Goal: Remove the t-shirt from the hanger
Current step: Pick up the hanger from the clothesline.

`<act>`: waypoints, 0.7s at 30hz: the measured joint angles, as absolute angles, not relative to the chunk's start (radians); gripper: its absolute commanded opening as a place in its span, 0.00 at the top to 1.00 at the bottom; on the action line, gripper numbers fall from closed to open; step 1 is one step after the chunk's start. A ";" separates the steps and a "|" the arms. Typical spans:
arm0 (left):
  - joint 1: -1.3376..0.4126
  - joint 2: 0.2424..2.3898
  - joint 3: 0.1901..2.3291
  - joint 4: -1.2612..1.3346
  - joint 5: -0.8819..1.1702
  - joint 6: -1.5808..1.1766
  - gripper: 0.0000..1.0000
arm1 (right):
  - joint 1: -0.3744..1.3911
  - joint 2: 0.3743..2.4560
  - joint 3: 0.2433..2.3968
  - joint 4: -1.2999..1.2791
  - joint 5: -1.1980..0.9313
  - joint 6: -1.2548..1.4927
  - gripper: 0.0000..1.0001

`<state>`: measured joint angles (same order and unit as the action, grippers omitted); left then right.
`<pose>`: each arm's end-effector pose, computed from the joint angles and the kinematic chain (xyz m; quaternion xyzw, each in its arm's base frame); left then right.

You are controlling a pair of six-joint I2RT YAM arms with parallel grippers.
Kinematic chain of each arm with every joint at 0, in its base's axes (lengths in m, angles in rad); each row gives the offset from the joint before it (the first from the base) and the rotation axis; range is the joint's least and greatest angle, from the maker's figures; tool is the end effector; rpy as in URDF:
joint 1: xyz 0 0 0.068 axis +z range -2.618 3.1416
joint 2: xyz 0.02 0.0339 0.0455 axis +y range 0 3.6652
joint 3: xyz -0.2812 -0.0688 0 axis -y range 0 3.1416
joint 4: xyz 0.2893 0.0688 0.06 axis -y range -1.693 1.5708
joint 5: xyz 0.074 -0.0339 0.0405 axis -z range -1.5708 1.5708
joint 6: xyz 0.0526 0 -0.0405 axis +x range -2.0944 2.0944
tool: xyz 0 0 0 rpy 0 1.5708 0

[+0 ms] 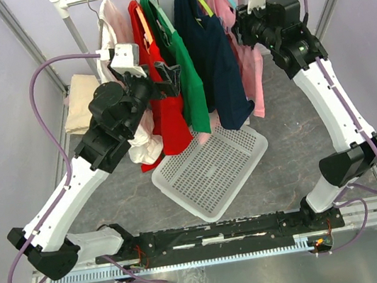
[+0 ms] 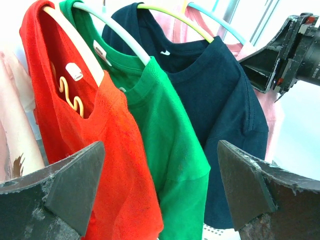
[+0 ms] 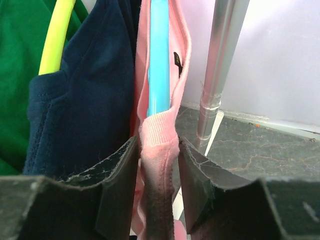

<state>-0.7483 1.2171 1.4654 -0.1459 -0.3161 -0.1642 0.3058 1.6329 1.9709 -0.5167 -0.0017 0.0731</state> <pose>0.2395 -0.2000 0.5192 0.0786 0.6673 -0.2283 0.7046 0.3958 0.1250 0.5242 -0.0896 0.7621 0.1214 0.6296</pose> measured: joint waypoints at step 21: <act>-0.748 1.226 1.465 -0.138 -0.315 -0.154 0.01 | 0.307 1.613 1.971 -0.509 0.023 0.083 0.99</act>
